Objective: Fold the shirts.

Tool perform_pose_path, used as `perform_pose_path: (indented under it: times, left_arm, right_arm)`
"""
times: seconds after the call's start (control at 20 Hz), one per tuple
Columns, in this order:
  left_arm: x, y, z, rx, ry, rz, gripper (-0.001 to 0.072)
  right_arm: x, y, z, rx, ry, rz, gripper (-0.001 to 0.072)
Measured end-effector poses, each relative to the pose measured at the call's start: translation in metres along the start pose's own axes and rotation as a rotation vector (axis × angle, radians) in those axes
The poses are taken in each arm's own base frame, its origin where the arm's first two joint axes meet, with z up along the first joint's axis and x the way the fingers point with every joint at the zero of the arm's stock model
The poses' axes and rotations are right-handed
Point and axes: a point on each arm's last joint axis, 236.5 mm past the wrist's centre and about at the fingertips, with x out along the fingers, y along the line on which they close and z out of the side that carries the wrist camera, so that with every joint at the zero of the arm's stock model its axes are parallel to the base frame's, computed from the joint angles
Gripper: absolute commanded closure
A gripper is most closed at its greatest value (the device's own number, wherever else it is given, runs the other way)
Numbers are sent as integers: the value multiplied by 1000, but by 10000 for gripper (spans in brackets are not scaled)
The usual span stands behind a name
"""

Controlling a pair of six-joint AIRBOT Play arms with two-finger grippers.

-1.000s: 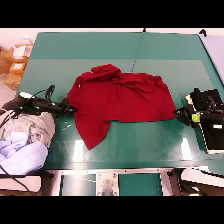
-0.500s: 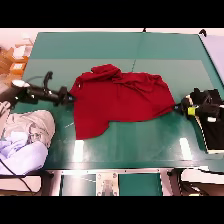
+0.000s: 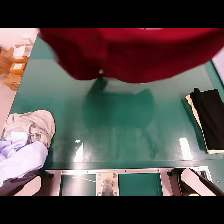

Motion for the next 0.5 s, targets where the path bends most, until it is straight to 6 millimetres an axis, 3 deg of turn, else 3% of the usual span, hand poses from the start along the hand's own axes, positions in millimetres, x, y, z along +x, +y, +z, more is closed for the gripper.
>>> perform_pose_path:
  times: [0.1,0.25,0.35,0.5]
  left_arm:
    - [-43,-60,52,155,-151,5,677]
    - [-87,-110,85,291,-275,43,677]
    - [-99,-117,89,313,-293,80,677]
    - [-92,-86,74,256,-238,157,676]
  right_arm:
    - [-34,59,49,-166,-129,1,694]
    - [-70,119,78,-330,-234,-19,694]
    - [-80,134,81,-358,-252,-45,695]
    - [-78,112,73,-297,-214,-99,694]
